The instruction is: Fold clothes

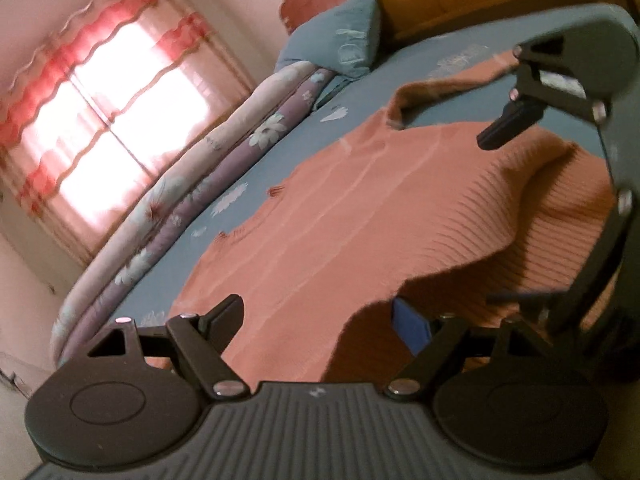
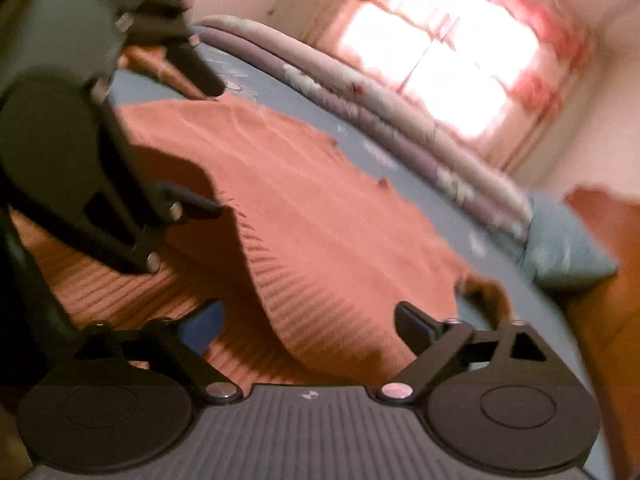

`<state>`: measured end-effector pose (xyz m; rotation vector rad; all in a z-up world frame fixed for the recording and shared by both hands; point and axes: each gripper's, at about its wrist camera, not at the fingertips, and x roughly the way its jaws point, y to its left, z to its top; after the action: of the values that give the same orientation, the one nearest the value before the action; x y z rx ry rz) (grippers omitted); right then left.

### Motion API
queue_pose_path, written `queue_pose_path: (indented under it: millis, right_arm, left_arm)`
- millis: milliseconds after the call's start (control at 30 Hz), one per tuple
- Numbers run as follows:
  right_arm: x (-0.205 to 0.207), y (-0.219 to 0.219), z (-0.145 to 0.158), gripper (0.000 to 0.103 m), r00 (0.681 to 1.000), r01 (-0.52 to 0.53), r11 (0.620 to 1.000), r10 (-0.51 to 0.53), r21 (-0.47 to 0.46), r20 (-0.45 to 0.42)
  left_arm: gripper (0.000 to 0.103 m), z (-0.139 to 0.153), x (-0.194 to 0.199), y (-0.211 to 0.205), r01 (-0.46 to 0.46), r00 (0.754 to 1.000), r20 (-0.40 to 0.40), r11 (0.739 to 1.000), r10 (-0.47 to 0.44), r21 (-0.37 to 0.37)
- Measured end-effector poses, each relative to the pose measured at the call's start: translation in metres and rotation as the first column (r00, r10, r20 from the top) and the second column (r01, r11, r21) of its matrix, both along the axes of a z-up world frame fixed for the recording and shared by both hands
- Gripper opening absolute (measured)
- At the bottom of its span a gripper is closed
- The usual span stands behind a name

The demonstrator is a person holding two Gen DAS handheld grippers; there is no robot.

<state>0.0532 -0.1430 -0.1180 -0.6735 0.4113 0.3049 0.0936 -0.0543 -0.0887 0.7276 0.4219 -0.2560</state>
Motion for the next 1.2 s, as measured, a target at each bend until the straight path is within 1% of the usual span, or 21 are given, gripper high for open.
queue_pose_path:
  millis: [67,167,267,433,467,500,700,833,900,933,1000,1033,1067,1100,1133,1167,1200]
  right_arm:
    - [0.004,0.007,-0.006,0.097,0.999,0.024,0.998,-0.021,-0.061,0.046]
    - [0.013,0.010,-0.013,0.097,0.991,0.103,0.987,-0.091,-0.127,0.099]
    - [0.012,0.004,-0.009,0.097,0.981,0.172,0.970,-0.153,-0.173,0.120]
    - [-0.009,-0.018,0.015,0.099,0.968,0.240,0.959,-0.223,-0.154,0.119]
    - [-0.012,-0.023,0.020,0.102,0.965,0.251,0.956,-0.235,-0.151,0.119]
    - [-0.015,-0.027,0.025,0.103,0.962,0.263,0.954,-0.247,-0.148,0.118]
    - [-0.028,-0.055,0.049,0.103,0.943,0.329,0.932,-0.315,-0.150,0.108]
    - [-0.028,-0.071,0.058,0.103,0.921,0.386,0.911,-0.370,-0.146,0.125]
    - [-0.027,-0.079,0.062,0.103,0.909,0.413,0.901,-0.397,-0.137,0.129]
    - [-0.025,-0.082,0.063,0.103,0.906,0.419,0.900,-0.407,-0.119,0.112]
    - [-0.017,-0.091,0.063,0.103,0.907,0.422,0.905,-0.420,-0.053,0.037]
    - [-0.013,-0.095,0.063,0.102,0.909,0.416,0.909,-0.416,-0.002,-0.013]
    - [-0.009,-0.101,0.063,0.097,0.910,0.412,0.909,-0.407,0.064,-0.085]
    - [-0.003,-0.107,0.062,0.092,0.902,0.420,0.898,-0.398,0.132,-0.167]
    - [0.004,-0.113,0.059,0.082,0.888,0.441,0.877,-0.394,0.190,-0.238]
    - [0.012,-0.121,0.056,0.078,0.867,0.470,0.847,-0.390,0.247,-0.311]
    - [0.017,-0.131,0.052,0.077,0.842,0.504,0.809,-0.381,0.303,-0.382]
  left_arm:
    - [0.082,0.001,0.000,0.005,-0.011,1.000,-0.006,1.000,0.011,-0.012]
    - [0.082,0.001,-0.001,0.010,-0.022,1.000,-0.014,0.999,0.022,-0.024]
    - [0.082,0.000,-0.006,0.014,-0.024,0.999,-0.026,0.999,0.023,-0.025]
    - [0.082,0.000,-0.017,0.017,-0.018,0.999,-0.042,0.999,0.017,-0.030]
    - [0.082,0.001,-0.019,0.017,-0.018,0.999,-0.041,0.999,0.017,-0.029]
    - [0.082,0.001,-0.020,0.017,-0.018,0.999,-0.039,0.999,0.017,-0.027]
    - [0.082,0.008,-0.026,0.019,-0.035,0.999,-0.014,0.999,0.035,-0.033]
    - [0.082,0.017,-0.031,0.023,-0.051,0.999,0.006,0.997,0.052,-0.052]
    - [0.084,0.021,-0.032,0.026,-0.055,0.998,0.010,0.996,0.056,-0.067]
    - [0.084,0.023,-0.032,0.028,-0.058,0.998,0.010,0.996,0.058,-0.073]
    - [0.084,0.022,-0.031,0.029,-0.069,0.998,0.008,0.995,0.069,-0.066]
    - [0.084,0.021,-0.031,0.030,-0.074,0.997,0.004,0.995,0.075,-0.060]
    - [0.084,0.019,-0.030,0.030,-0.080,0.997,-0.002,0.995,0.080,-0.054]
    - [0.084,0.017,-0.029,0.030,-0.088,0.996,-0.009,0.995,0.087,-0.046]
    - [0.084,0.015,-0.029,0.031,-0.094,0.995,-0.015,0.995,0.094,-0.039]
    - [0.084,0.013,-0.029,0.031,-0.097,0.995,-0.021,0.995,0.096,-0.034]
    - [0.084,0.013,-0.030,0.032,-0.100,0.995,-0.021,0.994,0.100,-0.032]
